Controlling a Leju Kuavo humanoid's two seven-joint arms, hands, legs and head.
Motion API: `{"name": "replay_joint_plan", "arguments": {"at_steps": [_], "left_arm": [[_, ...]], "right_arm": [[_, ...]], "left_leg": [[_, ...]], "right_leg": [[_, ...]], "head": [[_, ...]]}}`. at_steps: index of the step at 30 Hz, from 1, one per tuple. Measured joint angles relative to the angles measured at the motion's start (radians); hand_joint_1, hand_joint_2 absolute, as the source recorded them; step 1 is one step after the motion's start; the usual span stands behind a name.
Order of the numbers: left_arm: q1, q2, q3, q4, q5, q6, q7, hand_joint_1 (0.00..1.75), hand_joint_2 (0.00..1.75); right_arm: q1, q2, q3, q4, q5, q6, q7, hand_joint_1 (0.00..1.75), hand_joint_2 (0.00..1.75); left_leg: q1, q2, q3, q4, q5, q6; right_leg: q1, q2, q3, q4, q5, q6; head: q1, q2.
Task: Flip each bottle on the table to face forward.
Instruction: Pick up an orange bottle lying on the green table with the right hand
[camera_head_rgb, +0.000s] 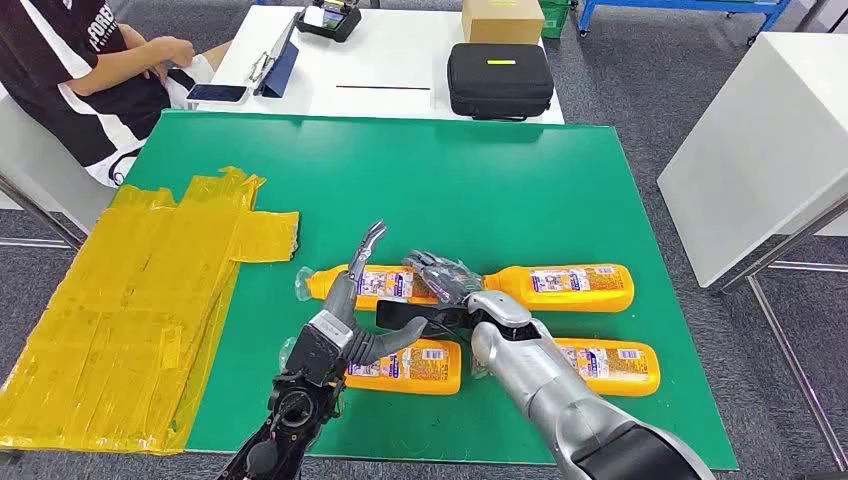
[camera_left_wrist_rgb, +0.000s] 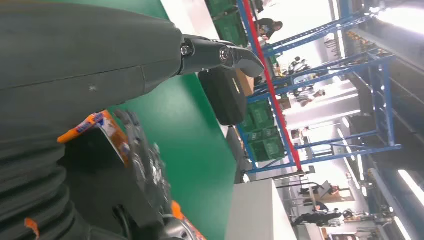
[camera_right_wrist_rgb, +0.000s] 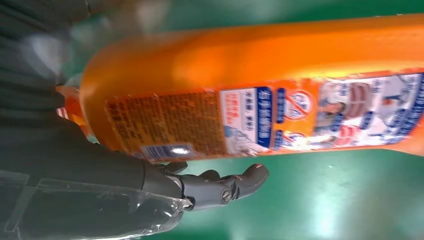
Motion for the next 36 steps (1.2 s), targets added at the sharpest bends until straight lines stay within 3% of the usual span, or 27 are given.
{"name": "replay_joint_plan", "arguments": {"at_steps": [13, 14, 17, 18, 25, 29, 36], "left_arm": [[-0.032, -0.004, -0.013, 0.034, 0.043, 0.032, -0.007, 0.0, 1.75], [-0.033, -0.004, -0.013, 0.034, 0.044, 0.033, -0.007, 0.0, 1.75], [-0.033, -0.004, -0.013, 0.033, 0.047, 0.034, -0.005, 0.0, 1.75], [-0.032, -0.004, -0.012, 0.032, 0.048, 0.034, -0.004, 0.0, 1.75], [-0.02, -0.003, -0.008, 0.002, 0.045, 0.033, 0.006, 0.0, 1.75], [-0.015, -0.003, -0.008, -0.008, 0.041, 0.033, 0.008, 0.0, 1.75], [-0.004, 0.002, -0.004, -0.033, 0.036, 0.034, 0.018, 0.0, 1.75]], "right_arm": [[-0.043, 0.03, 0.01, 0.042, 0.024, 0.001, 0.052, 0.02, 1.75], [-0.043, 0.03, 0.011, 0.045, 0.024, 0.0, 0.053, 0.23, 1.75], [-0.043, 0.029, 0.014, 0.051, 0.026, -0.005, 0.06, 1.31, 1.75], [-0.043, 0.029, 0.015, 0.053, 0.028, -0.009, 0.065, 1.47, 1.75], [-0.044, 0.027, 0.03, 0.061, 0.043, -0.033, 0.085, 1.53, 1.75], [-0.044, 0.027, 0.035, 0.063, 0.044, -0.036, 0.089, 1.67, 1.75], [-0.044, 0.027, 0.051, 0.065, 0.066, -0.042, 0.121, 1.65, 1.75]], "left_leg": [[0.0, 0.0, 0.0, 0.0, 0.0, 0.0], [0.0, 0.0, 0.0, 0.0, 0.0, 0.0], [0.0, 0.0, 0.0, 0.0, 0.0, 0.0], [0.0, 0.0, 0.0, 0.0, 0.0, 0.0], [0.0, 0.0, 0.0, 0.0, 0.0, 0.0], [0.0, 0.0, 0.0, 0.0, 0.0, 0.0], [0.0, 0.0, 0.001, 0.0, 0.0, 0.0]], "right_leg": [[0.0, 0.0, 0.0, 0.0, 0.0, 0.0], [0.0, 0.0, 0.0, 0.0, 0.0, 0.0], [0.0, 0.0, 0.0, 0.0, 0.0, 0.0], [0.0, 0.0, 0.0, 0.0, 0.0, 0.0], [0.0, 0.0, 0.0, 0.0, 0.0, 0.0], [0.0, 0.0, 0.0, 0.0, 0.0, 0.0], [0.0, 0.0, 0.001, 0.0, 0.0, 0.0]], "head": [[0.0, 0.0], [0.0, 0.0], [0.0, 0.0], [0.0, 0.0], [0.0, 0.0], [0.0, 0.0], [0.0, 0.0]]}}
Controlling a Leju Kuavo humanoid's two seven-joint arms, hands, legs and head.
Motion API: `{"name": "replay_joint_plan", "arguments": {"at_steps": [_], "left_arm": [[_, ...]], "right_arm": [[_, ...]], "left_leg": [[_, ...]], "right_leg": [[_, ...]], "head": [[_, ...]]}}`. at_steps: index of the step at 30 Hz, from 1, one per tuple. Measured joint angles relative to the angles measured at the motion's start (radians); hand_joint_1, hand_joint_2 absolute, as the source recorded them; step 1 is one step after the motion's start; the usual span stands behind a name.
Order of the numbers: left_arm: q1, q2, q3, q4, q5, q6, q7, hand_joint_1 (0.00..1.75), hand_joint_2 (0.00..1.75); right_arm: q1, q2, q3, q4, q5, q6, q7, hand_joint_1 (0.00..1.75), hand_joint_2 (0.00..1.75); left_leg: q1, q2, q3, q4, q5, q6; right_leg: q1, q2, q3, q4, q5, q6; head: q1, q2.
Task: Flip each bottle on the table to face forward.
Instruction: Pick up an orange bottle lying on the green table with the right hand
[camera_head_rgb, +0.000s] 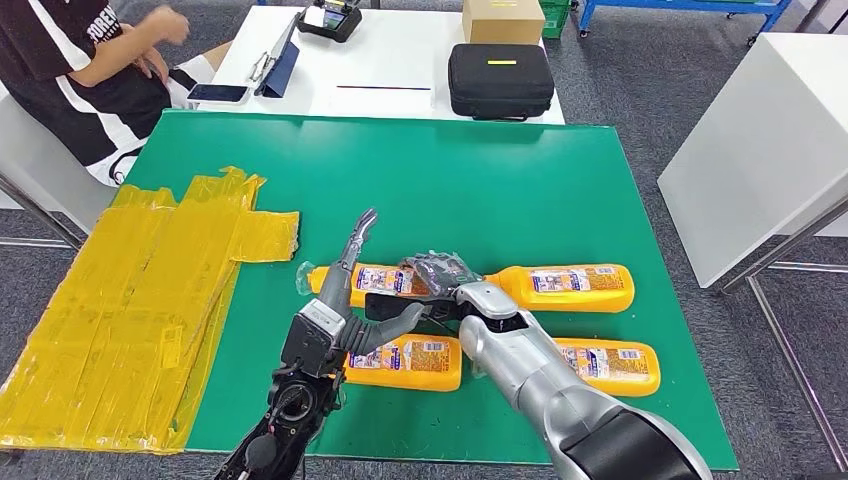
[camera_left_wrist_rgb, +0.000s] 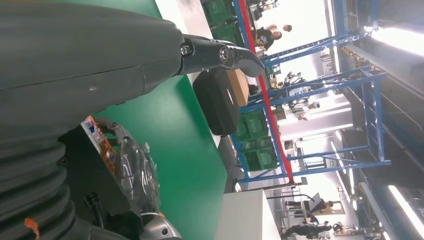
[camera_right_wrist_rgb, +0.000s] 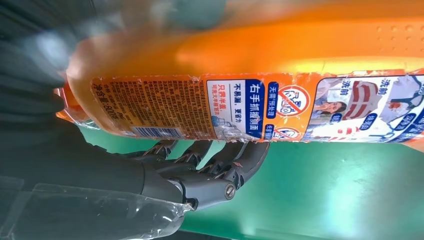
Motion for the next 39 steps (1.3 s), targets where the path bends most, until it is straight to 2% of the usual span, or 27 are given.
{"name": "replay_joint_plan", "arguments": {"at_steps": [18, 19, 22, 23, 39], "left_arm": [[0.051, 0.02, 0.023, -0.068, -0.007, 0.006, 0.013, 0.0, 1.75], [0.055, 0.02, 0.023, -0.071, -0.007, 0.006, 0.014, 0.0, 1.75], [0.066, 0.021, 0.025, -0.08, -0.011, 0.004, 0.015, 0.0, 1.75], [0.07, 0.022, 0.026, -0.084, -0.014, 0.003, 0.016, 0.0, 1.75], [0.08, 0.024, 0.036, -0.096, -0.03, -0.017, 0.034, 0.0, 1.75]], "right_arm": [[0.001, 0.001, 0.028, 0.002, 0.019, -0.008, 0.03, 1.68, 1.75], [0.001, 0.001, 0.028, 0.002, 0.02, -0.011, 0.032, 1.54, 1.75], [0.003, 0.0, 0.029, 0.002, 0.024, -0.019, 0.041, 0.29, 1.75], [0.005, 0.0, 0.029, 0.002, 0.027, -0.02, 0.046, 0.0, 1.75], [0.024, -0.01, 0.036, 0.013, 0.054, 0.021, 0.108, 0.0, 1.75]], "left_leg": [[0.0, 0.0, 0.001, 0.0, 0.001, 0.0], [0.0, 0.0, 0.001, 0.0, 0.001, 0.0], [0.0, 0.0, 0.001, 0.0, 0.001, 0.0], [0.0, 0.0, 0.001, 0.0, 0.001, 0.0], [0.0, 0.0, 0.001, 0.0, 0.001, 0.0]], "right_leg": [[0.0, 0.0, 0.001, 0.0, 0.0, 0.0], [0.0, 0.0, 0.001, 0.0, 0.0, 0.0], [0.0, 0.0, 0.001, 0.0, 0.0, 0.0], [0.0, 0.0, 0.001, 0.0, 0.0, 0.0], [0.0, 0.0, 0.0, 0.0, 0.001, -0.001]], "head": [[0.0, 0.0], [0.0, 0.0], [0.0, 0.0], [0.0, 0.0], [0.0, 0.0]]}}
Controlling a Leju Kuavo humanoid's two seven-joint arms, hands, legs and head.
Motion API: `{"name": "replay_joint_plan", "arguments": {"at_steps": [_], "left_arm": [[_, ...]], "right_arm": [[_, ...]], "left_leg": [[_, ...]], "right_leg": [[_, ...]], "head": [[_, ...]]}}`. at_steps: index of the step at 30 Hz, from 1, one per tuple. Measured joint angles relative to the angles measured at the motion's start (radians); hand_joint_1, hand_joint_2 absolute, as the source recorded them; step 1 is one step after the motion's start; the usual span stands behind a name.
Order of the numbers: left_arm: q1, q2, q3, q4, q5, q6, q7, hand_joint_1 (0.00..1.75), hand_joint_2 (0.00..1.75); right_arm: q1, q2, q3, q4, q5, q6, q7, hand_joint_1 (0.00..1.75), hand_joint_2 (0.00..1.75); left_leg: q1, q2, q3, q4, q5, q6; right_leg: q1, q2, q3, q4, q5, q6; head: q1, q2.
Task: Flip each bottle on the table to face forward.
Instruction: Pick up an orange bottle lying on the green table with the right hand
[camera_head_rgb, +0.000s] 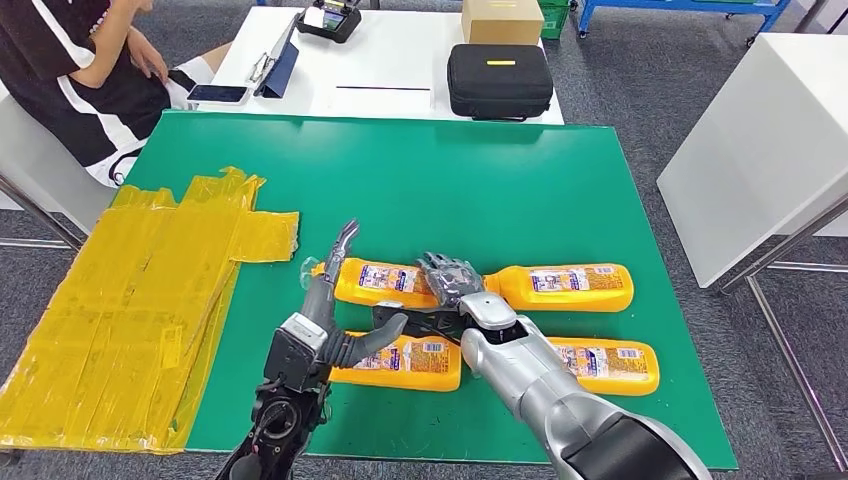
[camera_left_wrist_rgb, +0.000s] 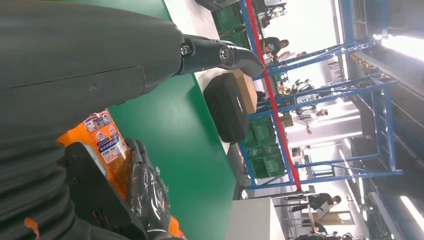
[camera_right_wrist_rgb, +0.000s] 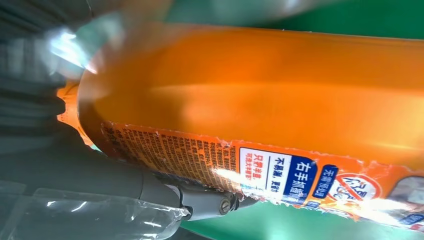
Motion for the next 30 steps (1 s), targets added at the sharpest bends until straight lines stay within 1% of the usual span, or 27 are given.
{"name": "replay_joint_plan", "arguments": {"at_steps": [5, 6, 7, 10, 11, 13, 15, 18, 22, 28, 30], "left_arm": [[0.0, 0.0, 0.012, -0.002, 0.003, -0.011, 0.004, 0.0, 1.75], [0.002, 0.0, 0.015, -0.004, 0.003, -0.014, 0.004, 0.0, 1.75], [0.004, 0.0, 0.016, -0.006, 0.004, -0.016, 0.005, 0.0, 1.75], [0.016, 0.001, 0.023, -0.016, 0.005, -0.022, 0.005, 0.0, 1.75], [0.022, 0.002, 0.025, -0.019, 0.006, -0.025, 0.004, 0.0, 1.75], [0.034, 0.005, 0.029, -0.027, 0.009, -0.033, 0.001, 0.0, 1.75], [0.044, 0.008, 0.031, -0.031, 0.011, -0.037, -0.005, 0.0, 1.75], [0.057, 0.012, 0.031, -0.034, 0.011, -0.04, -0.015, 0.0, 1.75], [0.067, 0.018, 0.032, -0.035, 0.013, -0.041, -0.021, 0.0, 1.75], [0.068, 0.023, 0.037, -0.034, 0.014, -0.041, -0.022, 0.0, 1.75], [0.068, 0.024, 0.042, -0.034, 0.014, -0.041, -0.023, 0.0, 1.75]], "right_arm": [[0.0, 0.0, 0.0, 0.002, 0.009, 0.0, 0.003, 0.0, 1.75], [0.0, 0.0, 0.0, 0.002, 0.011, -0.001, 0.004, 0.06, 1.75], [0.0, 0.0, 0.001, 0.002, 0.013, -0.004, 0.004, 0.24, 1.75], [0.001, 0.001, 0.003, 0.003, 0.016, -0.017, 0.004, 1.25, 1.75], [0.002, 0.002, 0.004, 0.003, 0.017, -0.028, 0.004, 1.47, 1.75], [0.007, 0.002, 0.005, 0.003, 0.019, -0.056, 0.005, 1.62, 1.75], [0.013, 0.003, 0.005, 0.003, 0.019, -0.087, 0.012, 1.7, 1.75], [0.022, 0.005, 0.005, 0.003, 0.019, -0.13, 0.023, 1.74, 1.75], [0.031, 0.006, 0.003, 0.003, 0.02, -0.169, 0.023, 1.75, 1.75], [0.037, 0.008, -0.002, 0.002, 0.018, -0.198, 0.019, 1.75, 1.75], [0.04, 0.009, -0.009, 0.002, 0.01, -0.24, 0.009, 1.75, 1.75]], "left_leg": [[0.0, 0.0, 0.0, 0.0, 0.0, 0.0], [0.0, 0.0, 0.0, 0.0, 0.0, 0.0], [0.0, 0.0, 0.0, 0.0, 0.0, 0.0], [0.0, 0.0, 0.0, 0.0, 0.0, 0.0], [0.0, 0.0, 0.0, 0.0, 0.0, 0.0], [0.0, 0.0, 0.0, 0.0, 0.0, 0.0], [0.0, 0.0, 0.0, 0.0, 0.0, 0.0], [0.0, 0.0, 0.0, 0.0, 0.0, 0.0], [0.0, 0.0, 0.0, 0.0, 0.0, 0.0], [0.0, 0.0, 0.0, 0.0, 0.0, 0.0], [0.0, 0.0, -0.001, 0.0, 0.0, 0.0]], "right_leg": [[0.0, 0.0, 0.0, 0.0, 0.0, 0.0], [0.0, 0.0, 0.0, 0.0, 0.0, 0.0], [0.0, 0.0, 0.0, 0.0, 0.0, 0.0], [0.0, 0.0, 0.0, 0.0, 0.0, 0.0], [0.0, 0.0, 0.0, 0.0, 0.0, 0.0], [0.0, 0.0, 0.0, 0.0, 0.0, 0.0], [0.0, 0.0, 0.0, 0.0, 0.0, 0.0], [0.0, 0.0, 0.0, 0.0, 0.0, 0.0], [0.0, 0.0, 0.0, 0.0, 0.0, 0.0], [0.0, 0.0, 0.0, 0.0, 0.0, 0.0], [0.0, 0.0, 0.0, 0.0, 0.0, 0.0]], "head": [[0.0, 0.0], [0.0, 0.0], [0.0, 0.0], [0.0, 0.0], [0.0, 0.0], [0.0, 0.0], [0.0, 0.0], [0.0, 0.0], [0.0, 0.0], [0.0, 0.0], [0.0, 0.0]]}}
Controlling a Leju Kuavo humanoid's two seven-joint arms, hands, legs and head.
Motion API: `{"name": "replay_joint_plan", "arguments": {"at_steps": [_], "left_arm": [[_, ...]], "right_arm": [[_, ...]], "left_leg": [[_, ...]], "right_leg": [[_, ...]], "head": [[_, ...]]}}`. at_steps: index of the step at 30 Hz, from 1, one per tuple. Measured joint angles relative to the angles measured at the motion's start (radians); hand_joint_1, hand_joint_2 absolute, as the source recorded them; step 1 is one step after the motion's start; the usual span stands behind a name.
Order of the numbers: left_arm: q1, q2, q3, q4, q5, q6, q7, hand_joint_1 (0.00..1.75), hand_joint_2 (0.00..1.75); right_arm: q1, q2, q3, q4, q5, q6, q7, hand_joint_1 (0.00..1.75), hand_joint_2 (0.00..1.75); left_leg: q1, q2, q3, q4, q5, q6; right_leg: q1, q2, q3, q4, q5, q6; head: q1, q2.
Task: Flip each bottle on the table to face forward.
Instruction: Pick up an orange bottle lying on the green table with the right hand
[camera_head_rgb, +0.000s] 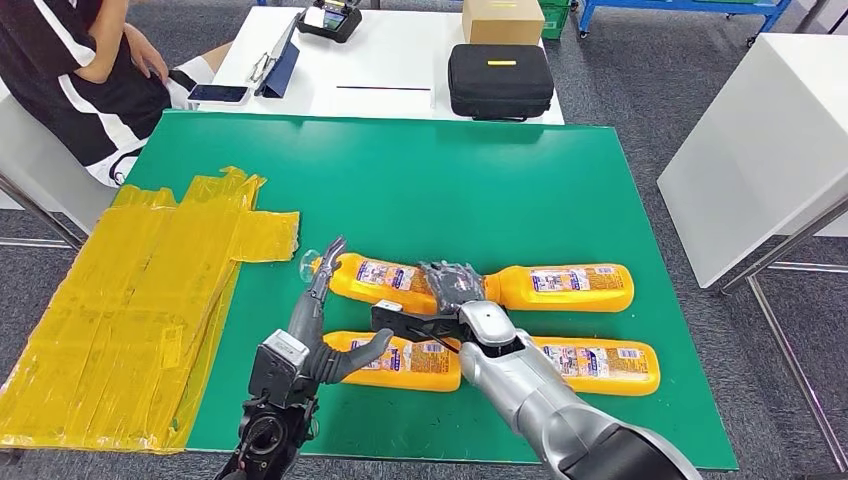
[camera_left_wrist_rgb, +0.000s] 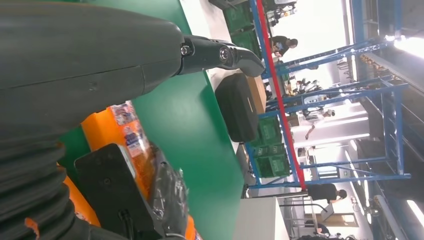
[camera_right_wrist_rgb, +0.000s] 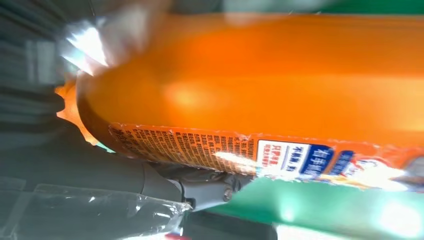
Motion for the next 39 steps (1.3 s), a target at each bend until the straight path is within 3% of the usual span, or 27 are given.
{"name": "replay_joint_plan", "arguments": {"at_steps": [4, 9, 16, 24, 39], "left_arm": [[0.0, 0.002, 0.014, 0.0, 0.001, 0.0, -0.005, 0.0, 1.75], [-0.001, 0.004, 0.024, 0.0, 0.033, -0.039, -0.011, 0.0, 1.75], [-0.005, 0.004, 0.04, -0.038, 0.052, -0.088, 0.011, 0.0, 1.75], [-0.012, 0.007, 0.049, -0.084, 0.051, -0.092, 0.024, 0.0, 1.75], [-0.015, 0.008, 0.058, -0.094, 0.05, -0.093, 0.025, 0.0, 1.75]], "right_arm": [[0.006, 0.002, -0.035, -0.007, -0.034, -0.127, -0.035, 1.75, 1.75], [0.012, 0.003, -0.085, -0.023, -0.084, -0.209, -0.079, 1.75, 1.75], [0.022, 0.002, -0.208, -0.098, -0.243, -0.364, -0.246, 1.75, 1.75], [0.033, 0.003, -0.269, -0.156, -0.275, -0.376, -0.281, 1.75, 1.75], [0.038, 0.003, -0.285, -0.173, -0.283, -0.378, -0.288, 1.75, 1.75]], "left_leg": [[0.0, 0.0, 0.0, 0.0, 0.0, 0.0], [0.0, 0.0, -0.001, 0.0, 0.0, 0.0], [0.0, 0.0, -0.001, 0.0, 0.0, 0.0], [0.0, 0.0, -0.001, 0.0, 0.0, 0.0], [0.0, 0.0, -0.001, 0.0, 0.0, 0.0]], "right_leg": [[0.0, 0.0, 0.0, 0.0, 0.0, 0.0], [0.0, 0.0, -0.001, 0.0, 0.0, 0.0], [0.0, 0.0, -0.001, 0.0, 0.0, 0.0], [0.0, 0.0, -0.001, 0.0, 0.0, 0.0], [0.0, 0.0, -0.001, 0.0, 0.0, 0.0]], "head": [[0.0, 0.0], [0.0, 0.0], [0.0, 0.0], [0.0, 0.0], [0.0, 0.0]]}}
